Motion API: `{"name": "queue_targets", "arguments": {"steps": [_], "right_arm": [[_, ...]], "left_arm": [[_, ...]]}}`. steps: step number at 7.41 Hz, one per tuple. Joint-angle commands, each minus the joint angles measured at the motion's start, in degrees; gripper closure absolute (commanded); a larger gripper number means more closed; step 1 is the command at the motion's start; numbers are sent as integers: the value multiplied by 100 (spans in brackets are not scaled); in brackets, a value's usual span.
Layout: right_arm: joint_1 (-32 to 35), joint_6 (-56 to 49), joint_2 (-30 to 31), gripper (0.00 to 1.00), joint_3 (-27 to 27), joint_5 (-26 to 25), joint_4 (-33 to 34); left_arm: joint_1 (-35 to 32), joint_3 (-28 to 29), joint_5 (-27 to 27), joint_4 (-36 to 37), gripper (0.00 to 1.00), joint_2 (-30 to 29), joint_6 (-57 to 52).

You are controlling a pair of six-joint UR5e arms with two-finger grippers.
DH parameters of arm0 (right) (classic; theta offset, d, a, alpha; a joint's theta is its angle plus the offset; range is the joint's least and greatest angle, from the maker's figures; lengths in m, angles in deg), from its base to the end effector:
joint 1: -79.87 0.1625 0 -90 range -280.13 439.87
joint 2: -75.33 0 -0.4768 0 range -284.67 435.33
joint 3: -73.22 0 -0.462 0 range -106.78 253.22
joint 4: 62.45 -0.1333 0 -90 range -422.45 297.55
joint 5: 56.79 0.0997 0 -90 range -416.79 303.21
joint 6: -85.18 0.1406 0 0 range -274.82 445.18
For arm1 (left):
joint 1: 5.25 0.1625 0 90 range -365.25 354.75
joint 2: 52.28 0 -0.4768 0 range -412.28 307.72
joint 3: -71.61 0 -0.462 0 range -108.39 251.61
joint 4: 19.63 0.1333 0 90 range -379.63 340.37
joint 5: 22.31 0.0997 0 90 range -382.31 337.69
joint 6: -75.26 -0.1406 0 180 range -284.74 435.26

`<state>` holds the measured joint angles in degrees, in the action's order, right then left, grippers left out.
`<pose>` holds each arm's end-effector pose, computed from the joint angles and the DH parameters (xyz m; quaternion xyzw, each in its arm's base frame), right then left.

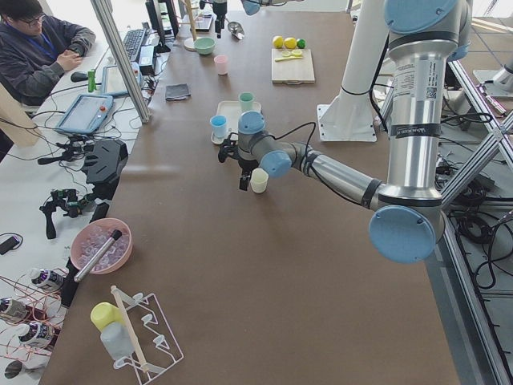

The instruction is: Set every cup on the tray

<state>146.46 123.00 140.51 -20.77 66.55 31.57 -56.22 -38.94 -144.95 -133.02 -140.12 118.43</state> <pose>-0.2445 -0.7057 0.4375 0.0343 -0.3458 0.0563 0.9360 0.3166 -0.4818 0.5151 0.0853 0.4228 0.0677 0.8997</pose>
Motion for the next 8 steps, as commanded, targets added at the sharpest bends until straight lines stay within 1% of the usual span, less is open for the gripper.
{"name": "queue_targets", "arguments": {"steps": [1,4,5,6,7,8], "right_arm": [[152,-161,266,0,74,146,-470],[153,-170,320,0,83,146,-525],[153,-179,329,0,92,146,-525],[153,-187,329,0,118,146,-533],[153,-187,329,0,118,146,-533],[153,-187,337,0,127,146,-533]], "left_arm": [[262,225,153,-490,2,145,322],[517,288,197,-631,3,92,570],[631,384,371,-797,13,92,674],[789,437,408,-877,42,22,971],[843,516,417,-878,80,-83,983],[861,560,417,-887,100,-119,983]]}}
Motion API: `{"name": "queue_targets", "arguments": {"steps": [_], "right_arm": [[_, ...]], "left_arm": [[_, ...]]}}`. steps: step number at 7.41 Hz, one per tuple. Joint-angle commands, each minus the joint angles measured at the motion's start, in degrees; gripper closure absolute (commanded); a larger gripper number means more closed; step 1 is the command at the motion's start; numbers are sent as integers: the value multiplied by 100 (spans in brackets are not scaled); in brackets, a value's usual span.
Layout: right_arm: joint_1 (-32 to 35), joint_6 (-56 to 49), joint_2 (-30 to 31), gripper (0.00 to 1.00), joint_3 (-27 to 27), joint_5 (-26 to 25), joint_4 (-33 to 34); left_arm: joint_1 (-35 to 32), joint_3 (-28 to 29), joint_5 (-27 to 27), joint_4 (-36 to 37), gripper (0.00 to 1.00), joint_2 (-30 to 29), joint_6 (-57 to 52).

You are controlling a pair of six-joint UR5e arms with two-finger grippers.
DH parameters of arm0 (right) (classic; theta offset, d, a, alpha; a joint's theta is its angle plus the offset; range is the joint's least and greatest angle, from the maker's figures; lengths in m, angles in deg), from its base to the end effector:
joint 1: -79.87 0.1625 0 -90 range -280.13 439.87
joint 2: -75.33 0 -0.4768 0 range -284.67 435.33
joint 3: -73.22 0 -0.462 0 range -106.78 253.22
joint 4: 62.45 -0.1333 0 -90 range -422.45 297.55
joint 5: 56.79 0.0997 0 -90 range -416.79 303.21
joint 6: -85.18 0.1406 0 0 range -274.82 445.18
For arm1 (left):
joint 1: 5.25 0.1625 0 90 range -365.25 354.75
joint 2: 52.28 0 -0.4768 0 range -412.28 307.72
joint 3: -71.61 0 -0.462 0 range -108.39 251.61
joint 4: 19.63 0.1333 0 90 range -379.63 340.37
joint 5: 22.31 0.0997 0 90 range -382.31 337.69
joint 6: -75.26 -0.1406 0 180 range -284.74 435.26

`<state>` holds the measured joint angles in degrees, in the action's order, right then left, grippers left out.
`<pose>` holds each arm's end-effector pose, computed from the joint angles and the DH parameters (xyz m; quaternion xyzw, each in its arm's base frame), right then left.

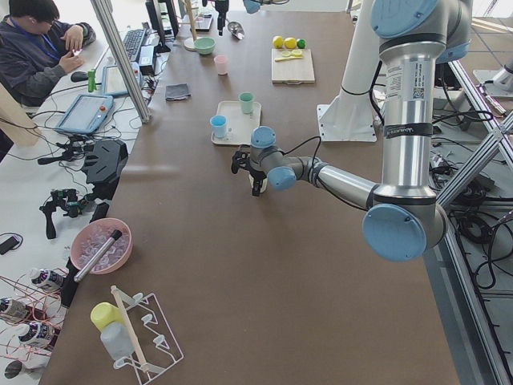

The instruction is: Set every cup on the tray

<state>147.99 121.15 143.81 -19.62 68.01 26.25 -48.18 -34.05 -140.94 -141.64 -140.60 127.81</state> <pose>-0.2249 -0.7024 0.4764 0.0444 -0.3577 0.0482 0.9315 0.3888 -0.4517 0.5415 0.0704 0.4360 0.0538 0.8956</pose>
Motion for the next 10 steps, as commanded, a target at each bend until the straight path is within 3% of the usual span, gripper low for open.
{"name": "queue_targets", "arguments": {"steps": [1,4,7,8,10], "right_arm": [[0,-2,16,0,11,0,-1],[0,-2,51,0,11,-9,-1],[-9,-2,130,0,55,-35,-10],[-26,7,130,0,64,-52,-10],[-26,33,130,0,238,-53,-290]], "left_arm": [[57,72,15,-25,100,-97,36],[40,36,-55,280,100,-640,62],[66,53,7,2606,100,-2623,297],[309,132,33,2864,100,-2994,526],[767,1016,567,2832,100,-3898,1017]]}}
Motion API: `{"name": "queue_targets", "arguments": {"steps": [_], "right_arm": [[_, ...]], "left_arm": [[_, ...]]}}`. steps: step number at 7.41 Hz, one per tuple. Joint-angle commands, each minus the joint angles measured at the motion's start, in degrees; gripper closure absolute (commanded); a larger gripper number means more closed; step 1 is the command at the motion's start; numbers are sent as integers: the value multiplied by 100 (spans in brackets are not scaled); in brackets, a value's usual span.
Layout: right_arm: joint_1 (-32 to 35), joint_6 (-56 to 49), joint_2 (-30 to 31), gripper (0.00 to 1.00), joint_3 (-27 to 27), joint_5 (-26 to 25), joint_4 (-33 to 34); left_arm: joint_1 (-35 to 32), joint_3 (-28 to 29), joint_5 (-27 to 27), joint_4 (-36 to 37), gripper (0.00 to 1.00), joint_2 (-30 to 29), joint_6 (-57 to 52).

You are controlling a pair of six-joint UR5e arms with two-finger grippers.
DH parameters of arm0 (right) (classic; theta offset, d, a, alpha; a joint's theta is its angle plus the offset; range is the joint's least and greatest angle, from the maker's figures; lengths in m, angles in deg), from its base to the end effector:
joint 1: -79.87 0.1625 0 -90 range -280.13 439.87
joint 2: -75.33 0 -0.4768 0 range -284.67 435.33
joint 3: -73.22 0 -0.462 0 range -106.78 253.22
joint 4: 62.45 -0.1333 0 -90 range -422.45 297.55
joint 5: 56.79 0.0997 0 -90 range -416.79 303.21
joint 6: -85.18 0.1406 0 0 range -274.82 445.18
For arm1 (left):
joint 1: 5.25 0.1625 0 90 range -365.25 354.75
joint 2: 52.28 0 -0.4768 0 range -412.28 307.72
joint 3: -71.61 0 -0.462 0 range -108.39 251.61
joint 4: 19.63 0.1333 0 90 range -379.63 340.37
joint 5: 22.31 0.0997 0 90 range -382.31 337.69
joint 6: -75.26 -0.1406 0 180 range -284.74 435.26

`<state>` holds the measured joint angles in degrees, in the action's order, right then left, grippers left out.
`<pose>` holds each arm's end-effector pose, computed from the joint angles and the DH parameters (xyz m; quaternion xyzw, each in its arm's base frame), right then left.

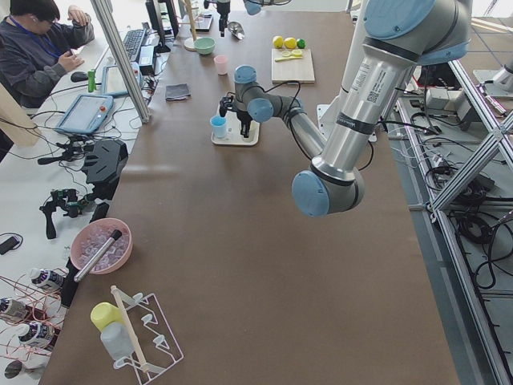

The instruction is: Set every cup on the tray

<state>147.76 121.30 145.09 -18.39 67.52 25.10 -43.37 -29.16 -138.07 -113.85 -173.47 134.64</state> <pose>-0.2256 -0.6989 0.5027 0.0354 -0.3498 0.0523 0.9347 0.5462 -0.5203 0.2772 0.0466 0.4313 0.0286 0.9005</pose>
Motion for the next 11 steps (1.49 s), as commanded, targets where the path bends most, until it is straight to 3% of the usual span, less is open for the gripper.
{"name": "queue_targets", "arguments": {"steps": [1,3,4,5,6,7,8,10,11], "right_arm": [[-4,18,2,0,221,-3,-308],[-4,18,2,0,301,-12,-414],[-4,18,2,0,302,-4,-414],[-4,27,2,0,302,5,-414],[-4,27,2,0,302,-3,-414],[-12,44,-32,0,302,-3,-414],[-30,70,-76,0,319,-12,-414],[-196,175,-103,0,468,-12,-423],[-319,246,-129,0,521,-21,-423]], "left_arm": [[305,793,309,-8,100,-808,407],[305,1084,318,-340,100,-801,355],[305,1129,318,-456,80,-783,355],[305,1112,318,-466,19,-783,347],[297,1042,309,-457,2,-792,338],[27,841,266,-387,2,-801,242],[-463,622,-257,-4,2,-801,-151],[-1413,-263,-613,1495,2,-557,-1667],[-1878,-494,-735,1868,2,-320,-2580]]}}
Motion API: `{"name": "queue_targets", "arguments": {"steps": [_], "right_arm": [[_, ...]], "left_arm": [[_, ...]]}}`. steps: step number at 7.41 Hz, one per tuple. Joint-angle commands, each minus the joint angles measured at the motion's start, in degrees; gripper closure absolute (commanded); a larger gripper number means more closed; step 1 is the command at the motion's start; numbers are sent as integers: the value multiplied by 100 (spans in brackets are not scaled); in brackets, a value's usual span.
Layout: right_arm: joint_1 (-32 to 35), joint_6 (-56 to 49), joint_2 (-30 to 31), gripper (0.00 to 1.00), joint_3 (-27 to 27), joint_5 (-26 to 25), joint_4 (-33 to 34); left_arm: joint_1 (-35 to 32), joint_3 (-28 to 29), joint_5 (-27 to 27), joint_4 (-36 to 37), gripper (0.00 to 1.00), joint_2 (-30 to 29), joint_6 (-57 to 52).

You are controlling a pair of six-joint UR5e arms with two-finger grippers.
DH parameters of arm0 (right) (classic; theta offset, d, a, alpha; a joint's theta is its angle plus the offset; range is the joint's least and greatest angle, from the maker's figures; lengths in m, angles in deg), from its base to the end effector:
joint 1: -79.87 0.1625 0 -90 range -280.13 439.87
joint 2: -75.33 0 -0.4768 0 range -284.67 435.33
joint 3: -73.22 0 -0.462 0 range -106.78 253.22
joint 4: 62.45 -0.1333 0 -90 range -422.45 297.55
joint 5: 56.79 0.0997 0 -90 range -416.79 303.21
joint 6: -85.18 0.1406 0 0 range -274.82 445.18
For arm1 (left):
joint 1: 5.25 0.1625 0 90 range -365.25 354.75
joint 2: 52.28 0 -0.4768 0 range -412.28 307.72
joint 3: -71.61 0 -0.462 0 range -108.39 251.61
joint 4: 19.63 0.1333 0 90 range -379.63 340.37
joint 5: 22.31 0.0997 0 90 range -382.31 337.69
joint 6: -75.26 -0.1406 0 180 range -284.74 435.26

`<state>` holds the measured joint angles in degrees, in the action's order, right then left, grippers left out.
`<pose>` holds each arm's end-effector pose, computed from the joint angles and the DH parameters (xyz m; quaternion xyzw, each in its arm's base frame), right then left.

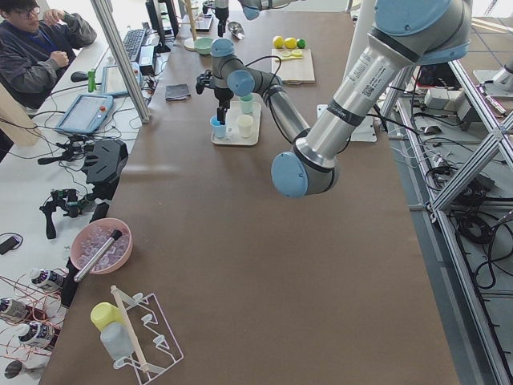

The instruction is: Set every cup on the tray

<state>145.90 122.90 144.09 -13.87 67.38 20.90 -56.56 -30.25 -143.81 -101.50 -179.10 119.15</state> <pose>-0.2554 -0.7081 0.5250 0.0304 -0.3523 0.0486 0.9341 0.4187 -0.6185 0.2235 0.0826 0.4114 0.0530 0.9062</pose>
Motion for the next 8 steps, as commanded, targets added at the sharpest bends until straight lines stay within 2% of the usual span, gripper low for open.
{"name": "queue_targets", "arguments": {"steps": [1,3,4,5,7,8], "right_arm": [[-274,235,-38,0,174,-16,-160],[-616,901,-125,0,568,-165,-967],[-679,904,-152,1,649,-209,-1005],[-766,913,-152,8,693,-348,-1057],[-785,1036,-152,82,711,-350,-1067],[-794,1053,-161,100,711,-350,-1067]], "left_arm": [[-833,-422,-406,602,2,629,-1737],[-827,-423,-382,576,2,685,-1797],[-827,-432,-382,575,2,676,-1753],[-819,-432,-374,575,2,676,-1736],[-801,-414,-374,549,2,676,-1735],[-784,-405,-374,471,2,685,-1727]]}}
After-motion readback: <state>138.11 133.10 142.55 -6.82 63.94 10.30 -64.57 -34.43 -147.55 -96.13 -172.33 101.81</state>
